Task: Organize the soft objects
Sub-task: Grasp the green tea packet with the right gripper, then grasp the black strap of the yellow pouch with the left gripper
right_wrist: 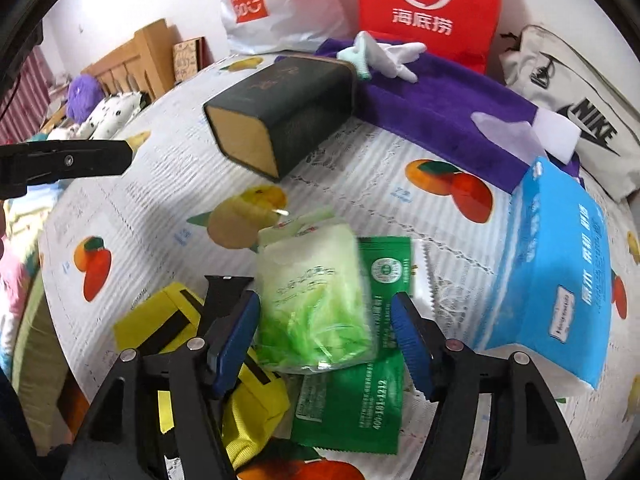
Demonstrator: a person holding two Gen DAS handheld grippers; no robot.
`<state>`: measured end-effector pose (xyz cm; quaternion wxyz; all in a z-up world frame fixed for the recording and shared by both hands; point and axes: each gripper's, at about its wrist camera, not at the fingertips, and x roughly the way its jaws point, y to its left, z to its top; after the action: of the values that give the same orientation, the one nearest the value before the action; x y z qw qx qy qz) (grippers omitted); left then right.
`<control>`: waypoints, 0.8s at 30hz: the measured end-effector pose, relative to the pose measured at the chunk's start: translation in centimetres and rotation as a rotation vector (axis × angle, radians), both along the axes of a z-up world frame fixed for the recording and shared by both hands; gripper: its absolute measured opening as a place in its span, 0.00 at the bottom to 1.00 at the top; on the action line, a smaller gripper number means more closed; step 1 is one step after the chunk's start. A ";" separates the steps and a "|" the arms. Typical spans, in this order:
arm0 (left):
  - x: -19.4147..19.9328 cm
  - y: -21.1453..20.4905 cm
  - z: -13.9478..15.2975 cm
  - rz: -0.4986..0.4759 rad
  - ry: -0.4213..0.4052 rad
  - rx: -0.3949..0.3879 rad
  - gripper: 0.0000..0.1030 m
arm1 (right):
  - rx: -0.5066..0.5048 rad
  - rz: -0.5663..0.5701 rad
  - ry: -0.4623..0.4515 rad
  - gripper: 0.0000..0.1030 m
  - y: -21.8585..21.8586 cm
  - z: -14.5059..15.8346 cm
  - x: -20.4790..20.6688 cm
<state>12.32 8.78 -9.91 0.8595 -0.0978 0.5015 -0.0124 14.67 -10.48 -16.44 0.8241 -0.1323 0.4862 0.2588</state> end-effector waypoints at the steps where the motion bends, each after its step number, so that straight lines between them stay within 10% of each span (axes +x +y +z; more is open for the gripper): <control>1: -0.2 0.0 -0.2 -0.001 0.002 -0.004 0.64 | -0.014 0.003 -0.004 0.65 0.2 -0.2 0.0; 6: -0.5 -0.2 -1.2 -0.004 0.021 -0.018 0.64 | -0.078 0.025 -0.087 0.50 0.9 -0.4 -0.4; 24: -2.9 -7.2 -1.1 -0.177 0.031 -0.042 0.64 | 0.012 -0.163 -0.182 0.51 -7.4 5.9 -2.0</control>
<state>9.47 1.55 -10.99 0.8450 -0.0712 0.5210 -0.0975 12.66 -17.87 -10.53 0.8838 -0.1102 0.4171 0.1810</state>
